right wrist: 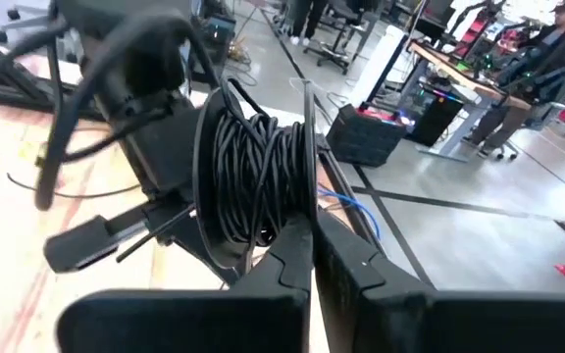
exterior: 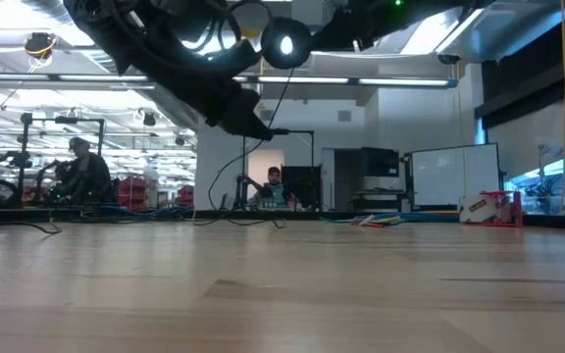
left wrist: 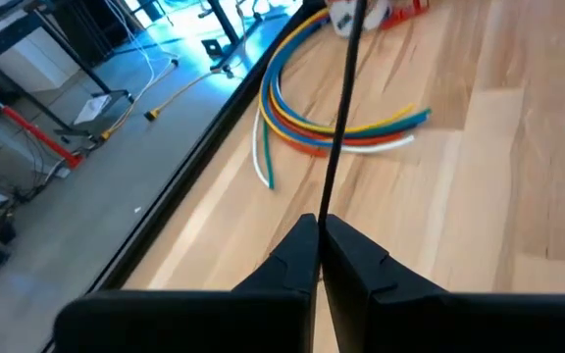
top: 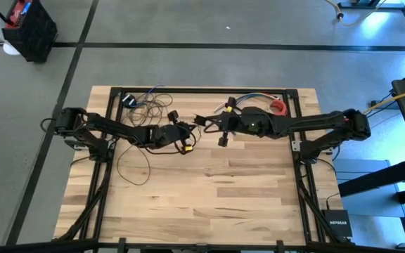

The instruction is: Coiling cords

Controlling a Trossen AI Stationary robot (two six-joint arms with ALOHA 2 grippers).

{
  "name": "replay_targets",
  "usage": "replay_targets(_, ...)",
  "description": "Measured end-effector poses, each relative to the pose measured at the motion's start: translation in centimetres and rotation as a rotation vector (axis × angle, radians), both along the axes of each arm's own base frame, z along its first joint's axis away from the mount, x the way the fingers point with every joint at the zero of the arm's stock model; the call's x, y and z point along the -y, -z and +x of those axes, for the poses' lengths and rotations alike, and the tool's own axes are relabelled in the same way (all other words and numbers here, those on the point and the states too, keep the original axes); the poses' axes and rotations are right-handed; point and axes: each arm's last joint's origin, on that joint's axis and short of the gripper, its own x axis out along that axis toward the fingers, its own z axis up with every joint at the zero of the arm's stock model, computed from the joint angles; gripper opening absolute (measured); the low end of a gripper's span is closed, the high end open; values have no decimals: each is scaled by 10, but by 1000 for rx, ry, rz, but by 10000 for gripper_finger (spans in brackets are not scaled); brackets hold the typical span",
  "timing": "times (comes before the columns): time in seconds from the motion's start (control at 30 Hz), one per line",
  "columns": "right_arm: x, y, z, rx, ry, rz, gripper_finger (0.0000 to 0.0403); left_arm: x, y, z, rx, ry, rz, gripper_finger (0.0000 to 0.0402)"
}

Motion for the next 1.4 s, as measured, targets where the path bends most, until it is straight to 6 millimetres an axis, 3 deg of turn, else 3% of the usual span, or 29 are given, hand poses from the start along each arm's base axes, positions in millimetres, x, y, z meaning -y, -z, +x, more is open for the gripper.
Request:
replay_targets(0.33, -11, -14, -11, 27, -35, -24, 7, -4, 7, -4, -85, -15, 1, 8)
replay_targets(0.53, -12, -9, -13, -36, -66, -16, 7, -10, 6, -10, -132, -69, 37, 3)
replay_targets(0.67, -12, -6, -11, -65, -84, -40, 7, -16, -15, -20, -79, -104, 54, 2)
replay_targets(0.83, -12, 2, -4, -101, -93, -83, 7, -22, -60, -43, 98, -148, 65, 2)
replay_targets(1.07, -1, 20, 16, -192, 73, -196, 7, -19, -107, -77, 316, -136, 49, 2)
replay_targets(1.23, 12, 34, 32, -243, 157, -196, 7, -13, -113, -81, 381, -43, -30, 2)
replay_targets(1.4, 31, 48, 47, -276, 313, -177, 7, -5, -105, -69, 391, 24, -98, 2)
